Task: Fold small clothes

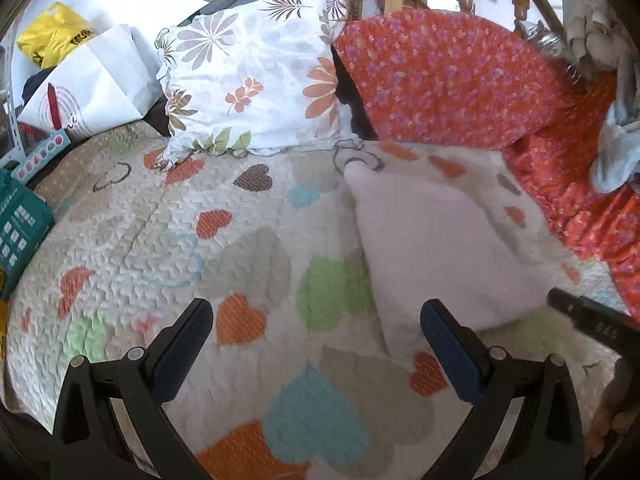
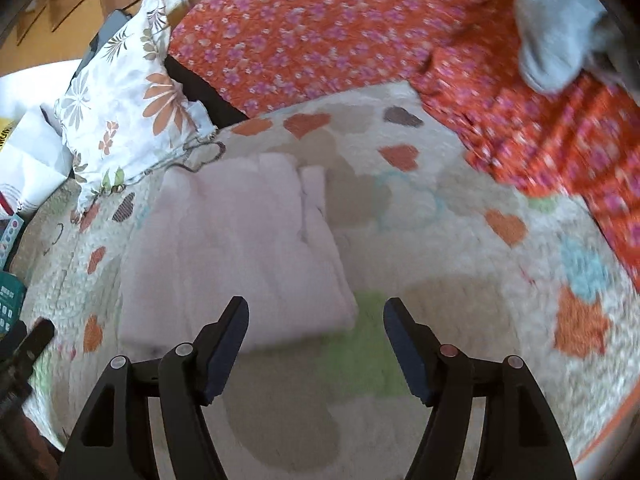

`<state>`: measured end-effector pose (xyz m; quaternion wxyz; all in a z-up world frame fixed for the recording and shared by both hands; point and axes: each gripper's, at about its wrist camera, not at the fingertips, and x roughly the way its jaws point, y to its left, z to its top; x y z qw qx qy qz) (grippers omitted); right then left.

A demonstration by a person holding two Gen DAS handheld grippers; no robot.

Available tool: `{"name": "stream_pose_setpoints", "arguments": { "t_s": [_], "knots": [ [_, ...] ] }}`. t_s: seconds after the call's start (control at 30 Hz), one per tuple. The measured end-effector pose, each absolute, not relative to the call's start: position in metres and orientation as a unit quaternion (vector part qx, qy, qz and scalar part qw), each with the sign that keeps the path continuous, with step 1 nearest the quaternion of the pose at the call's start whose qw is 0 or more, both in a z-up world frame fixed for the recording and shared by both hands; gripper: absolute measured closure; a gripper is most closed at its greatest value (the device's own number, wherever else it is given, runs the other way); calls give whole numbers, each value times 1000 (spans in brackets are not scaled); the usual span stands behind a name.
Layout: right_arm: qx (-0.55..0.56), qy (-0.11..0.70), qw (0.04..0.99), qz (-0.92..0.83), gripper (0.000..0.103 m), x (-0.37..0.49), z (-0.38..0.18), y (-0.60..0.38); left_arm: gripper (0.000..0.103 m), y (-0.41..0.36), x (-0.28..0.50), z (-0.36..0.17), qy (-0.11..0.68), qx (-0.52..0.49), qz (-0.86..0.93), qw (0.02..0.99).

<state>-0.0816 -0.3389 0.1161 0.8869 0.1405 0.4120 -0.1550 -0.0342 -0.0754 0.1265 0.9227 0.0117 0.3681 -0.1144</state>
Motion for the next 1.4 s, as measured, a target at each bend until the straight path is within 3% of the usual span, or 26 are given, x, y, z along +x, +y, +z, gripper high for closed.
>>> {"name": "stream_pose_setpoints", "arguments": {
  "t_s": [0.77,1.4],
  "knots": [
    [37,448,882,-139,26,-84,87,-301,0,-91,-36,21,525,44,-119,841],
    [58,477,867,-131,26,-75,69,-305,0,-89,-33,18,530,43,-126,838]
  ]
}}
